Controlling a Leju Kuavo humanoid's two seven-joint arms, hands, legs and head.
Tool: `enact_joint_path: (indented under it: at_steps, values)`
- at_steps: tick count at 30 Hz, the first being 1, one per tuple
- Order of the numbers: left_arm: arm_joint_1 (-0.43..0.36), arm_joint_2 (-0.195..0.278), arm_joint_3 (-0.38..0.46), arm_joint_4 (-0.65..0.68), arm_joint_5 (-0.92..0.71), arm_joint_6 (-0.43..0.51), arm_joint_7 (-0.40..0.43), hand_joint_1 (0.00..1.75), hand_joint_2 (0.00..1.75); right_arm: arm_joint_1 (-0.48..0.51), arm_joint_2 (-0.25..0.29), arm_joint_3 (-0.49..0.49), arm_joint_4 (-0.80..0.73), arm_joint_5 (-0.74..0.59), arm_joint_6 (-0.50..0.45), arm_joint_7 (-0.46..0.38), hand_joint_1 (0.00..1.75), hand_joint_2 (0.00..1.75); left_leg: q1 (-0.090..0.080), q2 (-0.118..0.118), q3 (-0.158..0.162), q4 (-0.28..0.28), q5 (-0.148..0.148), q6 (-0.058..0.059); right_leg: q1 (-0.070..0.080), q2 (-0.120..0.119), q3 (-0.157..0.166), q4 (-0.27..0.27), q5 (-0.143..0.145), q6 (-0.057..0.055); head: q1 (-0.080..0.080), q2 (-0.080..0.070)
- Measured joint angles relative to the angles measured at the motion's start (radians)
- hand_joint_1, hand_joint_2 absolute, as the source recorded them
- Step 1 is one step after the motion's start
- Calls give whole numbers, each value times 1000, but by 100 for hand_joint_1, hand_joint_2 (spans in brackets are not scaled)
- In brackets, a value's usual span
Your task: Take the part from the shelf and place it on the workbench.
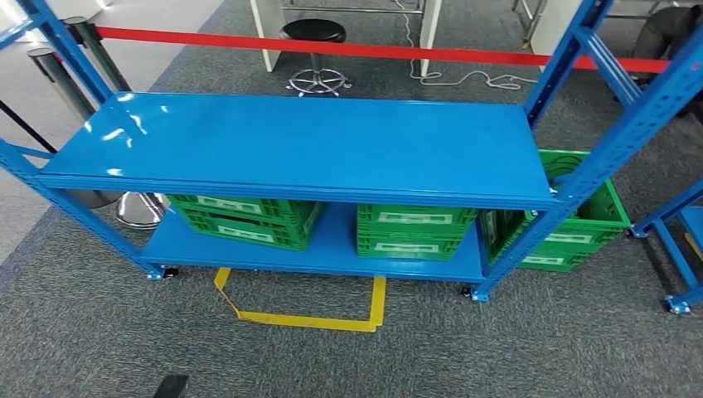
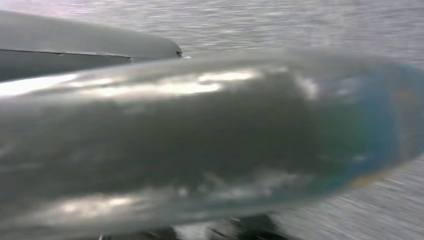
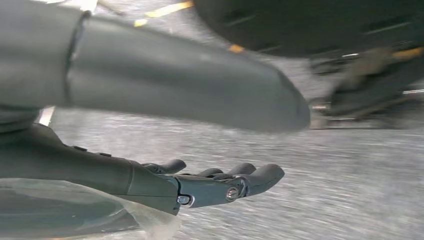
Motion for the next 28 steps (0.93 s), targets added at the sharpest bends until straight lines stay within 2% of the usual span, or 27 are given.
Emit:
enact_joint_path:
  at_steps: [2,4,5,8,9,10,11,13,15,18,20,24,28]
  values:
    - [-4,10,-20,-18,28,-18,3,0,0,16,-4,36,6,-17,4,7,0,175,0,0,0,1,0,-11,3,4,4,-2,2,-13,-1,0]
    - [13,17,-36,-18,54,-35,9,0,0,13,-8,68,-6,-32,9,13,0,175,4,-2,-4,20,-17,-21,2,5,3,-4,4,-25,-2,0]
    - [29,19,-43,-12,65,-42,12,0,0,3,-11,80,-20,-39,10,14,0,175,5,-4,-18,56,-41,-25,1,5,3,-6,5,-32,-2,0]
    - [90,21,-59,30,85,-56,17,0,0,-48,-15,105,-75,-51,12,16,0,175,6,-8,-104,244,-134,-33,4,6,1,-6,4,-48,-4,0]
    - [111,22,-63,48,89,-59,18,0,0,-66,-15,111,-95,-53,13,17,0,175,7,-8,-121,279,-141,-37,5,6,1,-6,4,-50,-3,0]
    - [133,23,-65,67,92,-60,18,0,0,-83,-16,116,-116,-54,13,19,0,175,9,-8,-120,276,-127,-40,6,6,2,-6,3,-51,-3,0]
    - [153,25,-66,86,94,-62,18,0,0,-100,-16,120,-139,-55,13,20,0,175,11,-8,-102,236,-97,-42,5,6,4,-6,2,-51,-3,0]
    - [186,28,-71,123,97,-64,18,0,0,-131,-18,128,-183,-58,14,22,0,87,19,-8,-36,100,-31,-49,8,7,2,-4,-1,-48,-4,0]
    - [202,30,-78,143,102,-67,18,0,0,-146,-21,136,-208,-62,15,23,0,0,22,-10,7,14,-7,-49,13,9,-5,0,-9,-41,-4,0]
    - [179,31,-83,116,111,-73,18,0,0,-124,-24,144,-185,-68,15,28,0,0,18,-21,10,2,-10,-38,14,0,-1,1,-15,-33,-2,0]
    - [150,31,-84,99,114,-75,17,0,0,-91,-24,150,-167,-69,16,32,0,0,14,-26,8,2,-9,-35,11,-3,8,0,-13,-29,-2,0]
    - [120,35,-86,81,115,-75,18,0,0,-53,-24,158,-151,-69,16,31,0,0,11,-14,8,3,-10,-33,7,10,9,0,-8,-24,-3,0]
    - [111,36,-88,69,115,-75,17,0,0,-48,-24,163,-140,-69,16,31,0,0,10,-13,10,4,-12,-30,5,11,8,-1,-8,-23,-3,0]
